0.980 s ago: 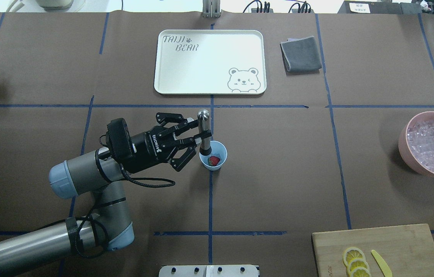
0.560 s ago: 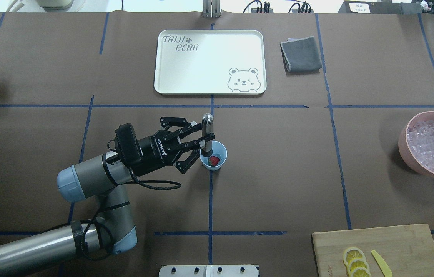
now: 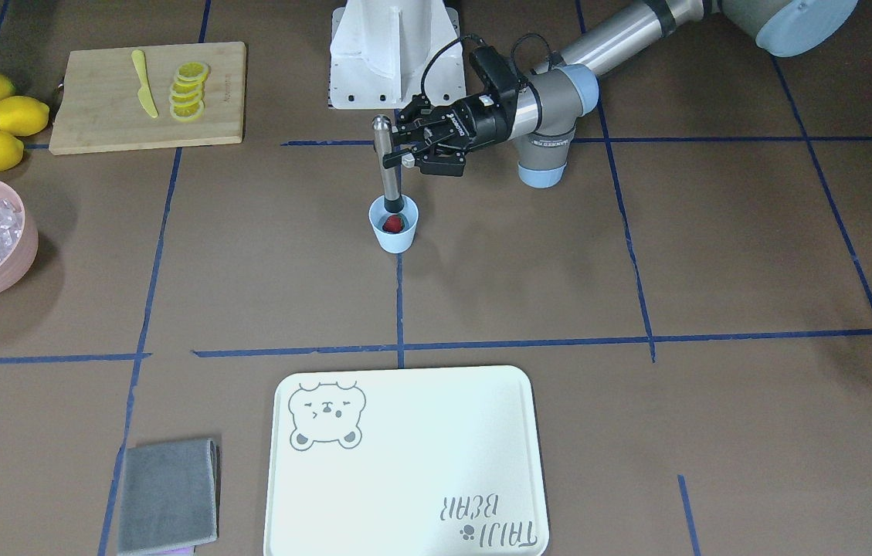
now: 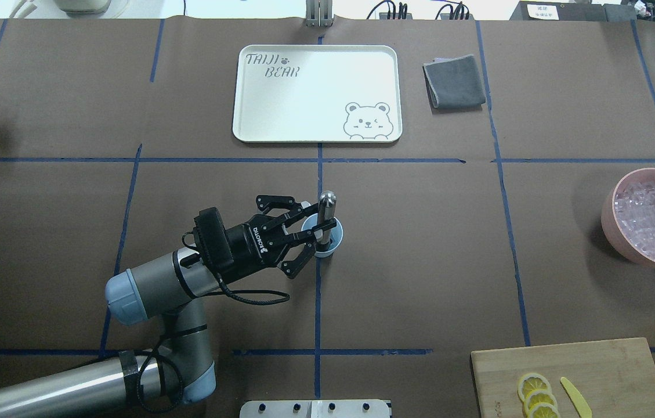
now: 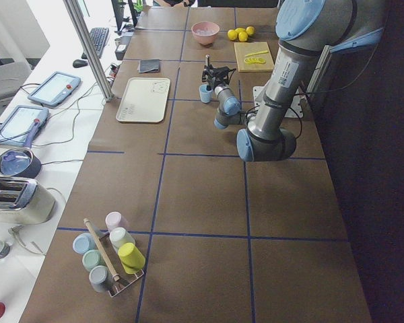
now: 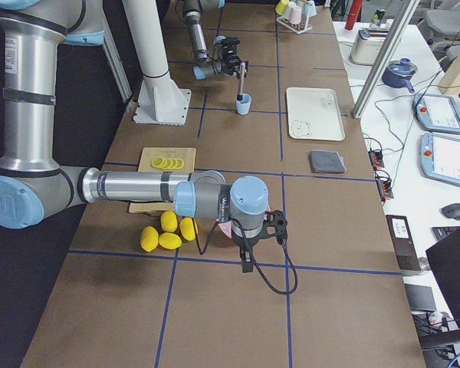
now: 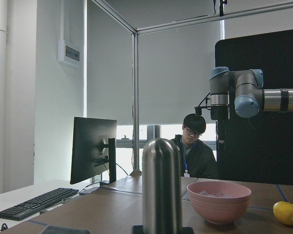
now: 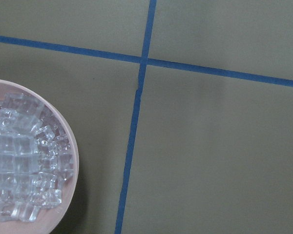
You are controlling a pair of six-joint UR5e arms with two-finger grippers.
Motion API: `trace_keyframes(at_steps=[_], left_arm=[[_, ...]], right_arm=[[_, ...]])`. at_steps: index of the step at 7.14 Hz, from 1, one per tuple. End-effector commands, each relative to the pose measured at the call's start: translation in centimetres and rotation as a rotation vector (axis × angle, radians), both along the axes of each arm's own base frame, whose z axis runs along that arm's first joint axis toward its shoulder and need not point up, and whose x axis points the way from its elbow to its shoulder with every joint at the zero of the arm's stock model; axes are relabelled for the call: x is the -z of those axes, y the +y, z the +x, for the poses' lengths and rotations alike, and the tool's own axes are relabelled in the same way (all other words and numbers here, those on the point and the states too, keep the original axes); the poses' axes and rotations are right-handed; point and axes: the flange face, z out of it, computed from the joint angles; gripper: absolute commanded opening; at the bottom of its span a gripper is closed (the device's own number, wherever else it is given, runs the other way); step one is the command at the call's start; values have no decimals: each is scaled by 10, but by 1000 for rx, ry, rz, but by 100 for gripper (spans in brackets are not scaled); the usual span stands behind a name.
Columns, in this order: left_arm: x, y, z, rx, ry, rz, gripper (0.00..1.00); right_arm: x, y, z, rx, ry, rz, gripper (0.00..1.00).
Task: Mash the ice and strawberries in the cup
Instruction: 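Lower the pestle into the cup and press down on the contents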
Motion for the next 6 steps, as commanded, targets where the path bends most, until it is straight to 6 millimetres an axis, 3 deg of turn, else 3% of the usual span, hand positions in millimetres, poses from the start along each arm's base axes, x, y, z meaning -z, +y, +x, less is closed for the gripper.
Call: trace_keyframes(at_steps=[1, 6], left_arm=[[-6, 9, 9, -6, -12, -12, 0], [-5, 8, 11, 9, -21, 0, 0]], right_arm=[[-2, 0, 0, 0, 0, -4, 100], [-1, 0, 0, 0, 0, -3, 100]])
